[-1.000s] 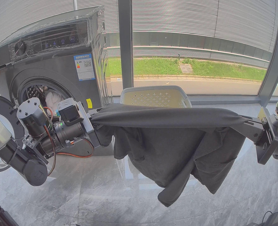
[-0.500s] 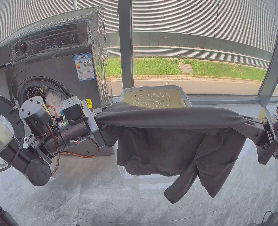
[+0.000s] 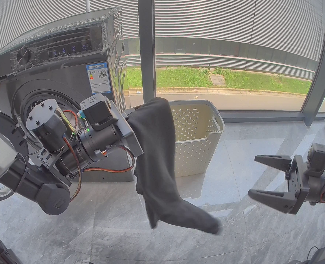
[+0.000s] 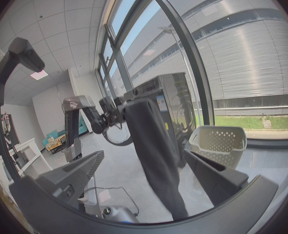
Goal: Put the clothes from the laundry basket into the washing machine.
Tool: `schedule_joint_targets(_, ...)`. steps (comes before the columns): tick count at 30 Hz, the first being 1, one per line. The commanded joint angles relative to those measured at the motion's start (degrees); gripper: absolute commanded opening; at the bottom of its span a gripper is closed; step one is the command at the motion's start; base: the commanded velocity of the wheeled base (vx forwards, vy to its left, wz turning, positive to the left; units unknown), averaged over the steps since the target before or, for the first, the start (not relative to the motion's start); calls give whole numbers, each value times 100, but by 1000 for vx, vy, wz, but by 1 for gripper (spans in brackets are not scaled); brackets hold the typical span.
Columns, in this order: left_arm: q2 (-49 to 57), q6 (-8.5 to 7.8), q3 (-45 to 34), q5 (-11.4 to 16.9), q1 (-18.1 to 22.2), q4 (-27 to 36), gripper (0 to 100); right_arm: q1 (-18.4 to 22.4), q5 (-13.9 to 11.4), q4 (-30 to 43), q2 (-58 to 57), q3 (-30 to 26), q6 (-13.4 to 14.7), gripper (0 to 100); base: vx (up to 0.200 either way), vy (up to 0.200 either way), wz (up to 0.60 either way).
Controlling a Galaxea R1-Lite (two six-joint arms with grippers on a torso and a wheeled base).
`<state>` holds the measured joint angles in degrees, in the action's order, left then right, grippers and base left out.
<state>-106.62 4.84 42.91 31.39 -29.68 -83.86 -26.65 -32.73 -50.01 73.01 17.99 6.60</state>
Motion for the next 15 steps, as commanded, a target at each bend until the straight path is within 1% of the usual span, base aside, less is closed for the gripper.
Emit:
schedule_joint_targets(1,18,79,165,-116,-240,1,0,-86,-128,0,627,-94,-185,100,0,0,0)
schedule_joint_targets(3,36,79,200,-116,-327,10,0,-200,-163,0,1005,125,-317,100,0,0,0)
schedule_joint_targets(5,36,79,270,-124,-398,28,0,-315,-163,0,1356,372,-378,100,0,0,0)
schedule_joint_targets(6,36,79,306,-124,-415,45,0,-394,-163,0,1550,556,-387,100,0,0,0)
schedule_joint_targets(7,36,79,323,-133,-424,54,0,-411,-163,0,1602,609,-387,100,0,0,0)
schedule_joint_targets(8,36,79,402,-133,-442,115,0,-517,-155,0,1875,890,-396,100,0,0,0)
schedule_joint_targets(10,27,79,525,-133,-451,221,0,-613,-137,0,2209,1242,-396,100,0,0,0)
schedule_joint_targets(11,36,79,604,-142,-451,274,0,-622,-111,0,2332,1356,-396,100,0,0,0)
schedule_joint_targets(13,36,79,622,-142,-451,282,0,-631,-111,0,2367,1382,-396,100,0,0,0)
schedule_joint_targets(14,36,79,833,-204,-459,432,0,-622,-49,0,2657,1514,-396,100,0,0,0)
schedule_joint_targets(15,45,79,912,-212,-468,511,0,-596,12,-9,2745,1532,-387,100,0,0,0)
